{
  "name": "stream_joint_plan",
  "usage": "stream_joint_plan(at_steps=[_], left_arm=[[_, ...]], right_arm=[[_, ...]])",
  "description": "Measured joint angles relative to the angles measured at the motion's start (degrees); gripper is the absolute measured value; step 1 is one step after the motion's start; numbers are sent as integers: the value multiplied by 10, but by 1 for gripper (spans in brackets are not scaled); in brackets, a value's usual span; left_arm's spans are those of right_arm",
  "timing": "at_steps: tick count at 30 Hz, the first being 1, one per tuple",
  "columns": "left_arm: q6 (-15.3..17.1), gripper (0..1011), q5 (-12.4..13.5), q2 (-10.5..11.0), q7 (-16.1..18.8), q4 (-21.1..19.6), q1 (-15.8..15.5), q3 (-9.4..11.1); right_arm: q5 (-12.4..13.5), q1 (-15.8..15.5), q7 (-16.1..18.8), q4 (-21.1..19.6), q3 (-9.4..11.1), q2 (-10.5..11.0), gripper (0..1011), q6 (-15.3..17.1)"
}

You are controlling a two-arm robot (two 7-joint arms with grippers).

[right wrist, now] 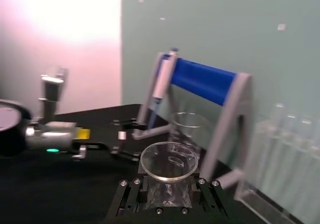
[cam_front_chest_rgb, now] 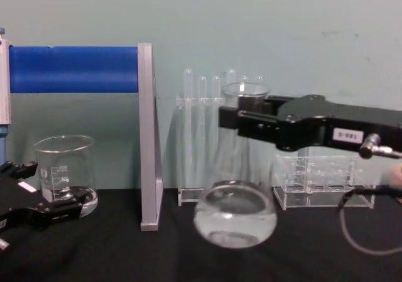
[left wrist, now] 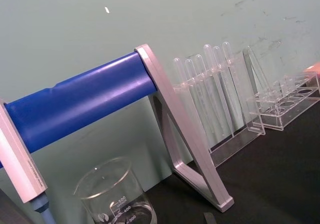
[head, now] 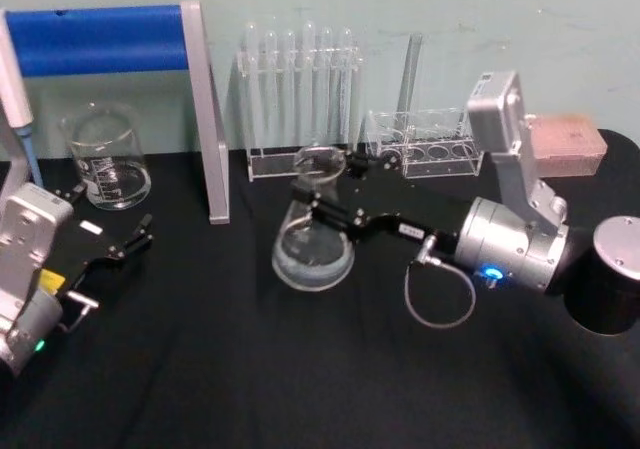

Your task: Grasp the erlenmeyer flask with one hand, shake it three times, then place it back.

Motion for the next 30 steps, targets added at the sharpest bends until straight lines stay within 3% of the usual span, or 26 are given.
stream_joint_plan(at_steps=[14,30], left_arm=[[0,1001,0,0,0,0,0,0],[0,1001,0,0,0,0,0,0]], right_arm=[[35,17,104,-18,-63,7,457,-8],[52,32,152,-29,-106,25,456,-13]])
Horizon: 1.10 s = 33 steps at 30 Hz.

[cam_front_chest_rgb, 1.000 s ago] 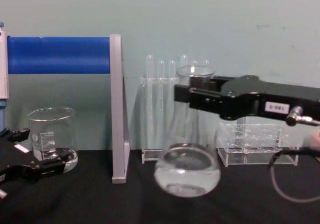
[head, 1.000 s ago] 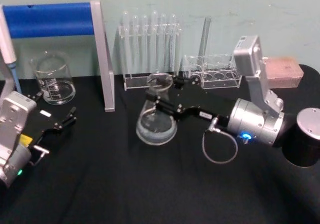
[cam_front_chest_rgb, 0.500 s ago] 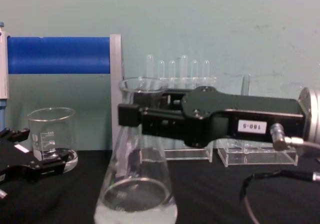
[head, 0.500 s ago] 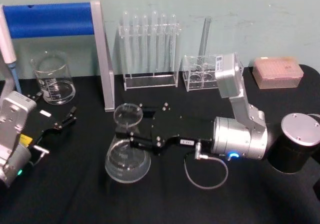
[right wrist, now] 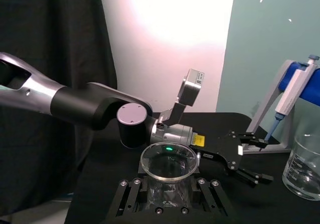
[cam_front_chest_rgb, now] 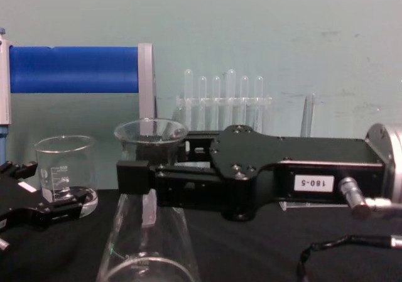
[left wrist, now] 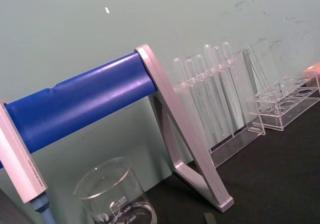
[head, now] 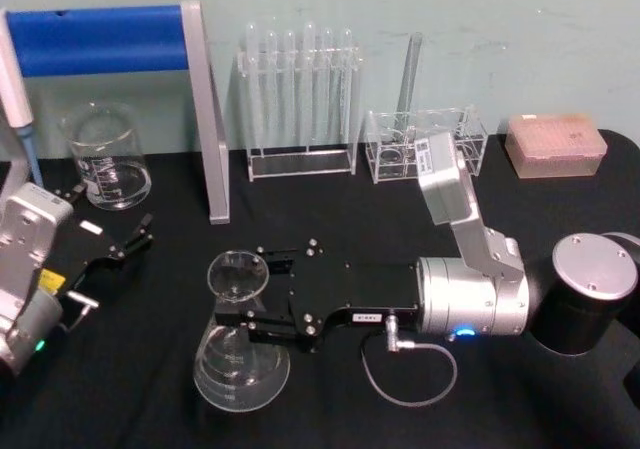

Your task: Grasp the erlenmeyer flask with one hand, shake it three times, then place it back.

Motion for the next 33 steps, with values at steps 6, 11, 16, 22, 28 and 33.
stream_joint_plan(at_steps=[6,11,16,22,28,33], left_arm=[[0,1001,0,0,0,0,0,0],[0,1001,0,0,0,0,0,0],[0,1001,0,0,0,0,0,0],[0,1001,0,0,0,0,0,0],[0,1001,0,0,0,0,0,0],[0,1001,0,0,0,0,0,0]], right_arm=[[5,6,-7,4,-5,2,457,-3],[2,6,-58,16,9,-3,457,-5],[-10,-4,-134,31,39,-14,456,0],[-27,-16,-204,42,71,-27,457,3],[-46,-30,-266,50,101,-38,456,2],[-61,-41,-308,51,121,-49,457,4]])
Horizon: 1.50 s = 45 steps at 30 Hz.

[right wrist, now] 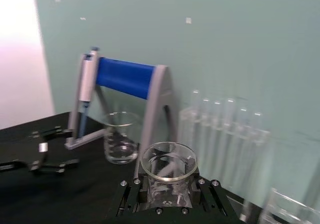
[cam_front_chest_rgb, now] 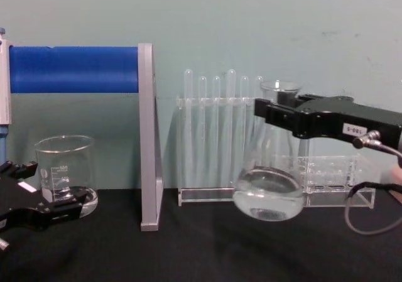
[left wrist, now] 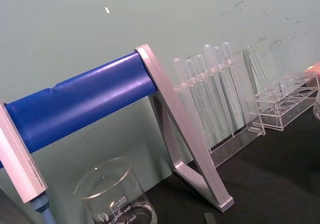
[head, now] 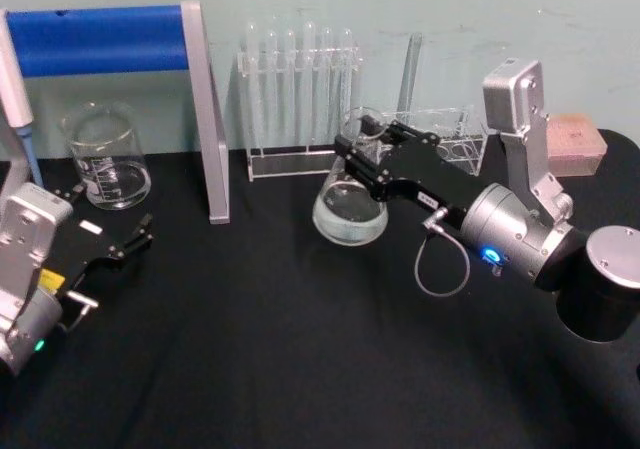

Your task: Grasp the erlenmeyer flask with one hand, shake it three times, then place it back.

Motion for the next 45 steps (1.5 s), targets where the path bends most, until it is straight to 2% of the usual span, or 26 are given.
stream_joint_plan(at_steps=[4,10,18,27,31,34,37,38,45], left_arm=[[0,1001,0,0,0,0,0,0],[0,1001,0,0,0,0,0,0],[0,1001,0,0,0,0,0,0],[0,1001,0,0,0,0,0,0],[0,1001,0,0,0,0,0,0],[0,1001,0,0,0,0,0,0],[0,1001,0,0,0,0,0,0],[0,1001,0,0,0,0,0,0],[0,1001,0,0,0,0,0,0]], right_arm=[[-8,-7,-22,0,12,-7,457,4],[-16,-12,-30,-1,21,-15,457,9],[-19,-14,-7,-5,22,-22,457,14],[-13,-12,81,-19,-1,-22,456,16],[-5,-6,130,-25,-21,-16,456,14],[0,-2,152,-27,-30,-13,456,11],[8,5,188,-29,-49,-6,457,3],[8,5,188,-29,-49,-6,457,3],[20,23,257,-30,-85,9,457,-11]])
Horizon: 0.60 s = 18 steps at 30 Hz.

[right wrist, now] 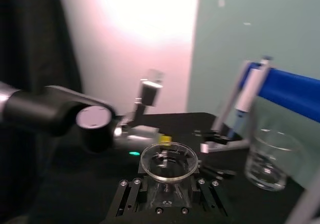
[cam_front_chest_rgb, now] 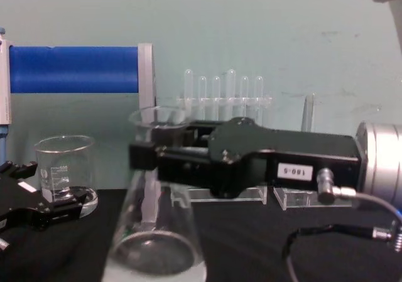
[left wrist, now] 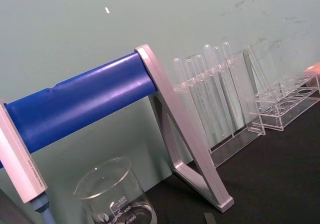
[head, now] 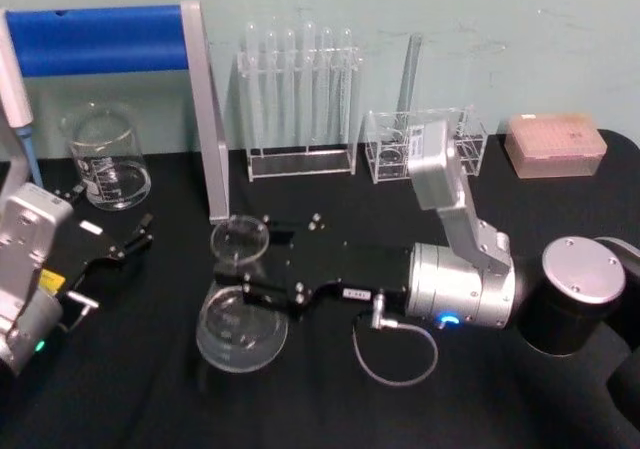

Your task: Grasp the erlenmeyer flask with one hand, shake it three times, then place it back.

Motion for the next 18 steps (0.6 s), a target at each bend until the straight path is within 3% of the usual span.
stream_joint_plan(at_steps=[9,18], left_arm=[[0,1001,0,0,0,0,0,0],[0,1001,0,0,0,0,0,0]], right_arm=[[9,15,53,-1,-31,14,457,-14],[15,23,60,-2,-44,21,456,-22]])
